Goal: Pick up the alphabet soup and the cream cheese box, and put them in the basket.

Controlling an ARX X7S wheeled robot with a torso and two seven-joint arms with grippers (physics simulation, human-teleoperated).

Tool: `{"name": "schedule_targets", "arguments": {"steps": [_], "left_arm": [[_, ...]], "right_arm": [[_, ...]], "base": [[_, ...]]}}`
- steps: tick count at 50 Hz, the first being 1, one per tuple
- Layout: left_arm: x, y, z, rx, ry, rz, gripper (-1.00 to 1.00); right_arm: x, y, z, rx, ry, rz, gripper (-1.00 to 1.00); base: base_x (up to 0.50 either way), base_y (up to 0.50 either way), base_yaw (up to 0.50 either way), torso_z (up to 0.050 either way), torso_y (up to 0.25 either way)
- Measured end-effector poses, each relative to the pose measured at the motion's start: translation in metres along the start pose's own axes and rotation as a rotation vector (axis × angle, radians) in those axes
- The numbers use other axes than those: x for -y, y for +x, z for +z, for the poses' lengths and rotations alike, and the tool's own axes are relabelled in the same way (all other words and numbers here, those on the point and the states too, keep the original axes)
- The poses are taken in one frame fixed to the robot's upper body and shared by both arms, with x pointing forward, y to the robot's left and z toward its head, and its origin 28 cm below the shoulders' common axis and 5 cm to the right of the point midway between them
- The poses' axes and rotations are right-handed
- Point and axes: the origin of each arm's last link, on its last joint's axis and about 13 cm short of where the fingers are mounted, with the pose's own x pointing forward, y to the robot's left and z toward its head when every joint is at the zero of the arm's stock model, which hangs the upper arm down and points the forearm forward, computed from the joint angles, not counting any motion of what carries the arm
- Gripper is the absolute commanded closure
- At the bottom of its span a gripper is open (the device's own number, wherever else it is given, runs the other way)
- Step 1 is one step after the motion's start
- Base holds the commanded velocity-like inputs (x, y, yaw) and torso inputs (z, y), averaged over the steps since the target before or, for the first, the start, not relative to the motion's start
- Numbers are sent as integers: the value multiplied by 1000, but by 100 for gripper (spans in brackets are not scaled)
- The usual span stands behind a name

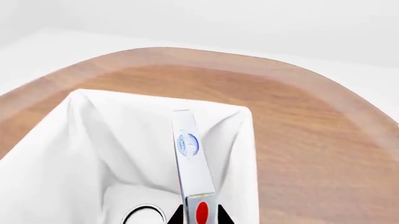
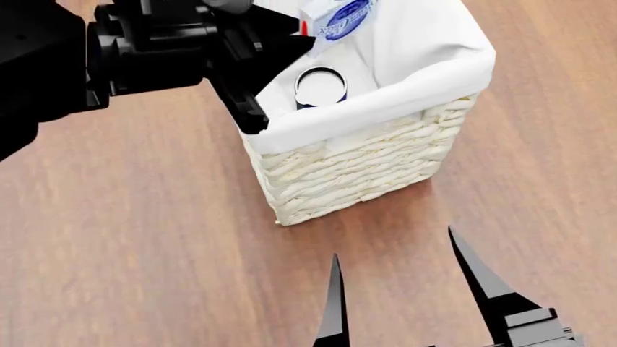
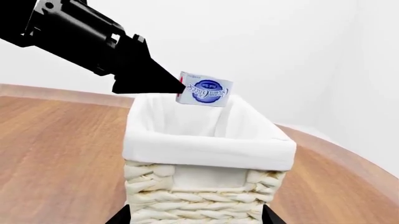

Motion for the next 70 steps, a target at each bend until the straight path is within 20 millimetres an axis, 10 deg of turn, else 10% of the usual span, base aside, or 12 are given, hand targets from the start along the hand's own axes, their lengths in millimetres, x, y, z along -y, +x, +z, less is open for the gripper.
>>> {"name": "schedule_targets", "arguments": {"steps": [23,24,52,70], "left_arm": [[-7,2,-11,-49,-7,40,100],[-7,2,-11,-49,-6,41,-100],[-5,-1,-12,13,-17,58,-100],[73,-15,-46,405,32,401,-100]], "right_arm": [[0,-1,2,2,3,1,-100],[0,-1,2,2,3,2,-100],[-2,1,1,0,7,8,-100],[-4,3,-3,-10,18,17,-100]], "base": [[0,0,0,0,0],[0,0,0,0,0],[0,0,0,0,0],[0,0,0,0,0]]}}
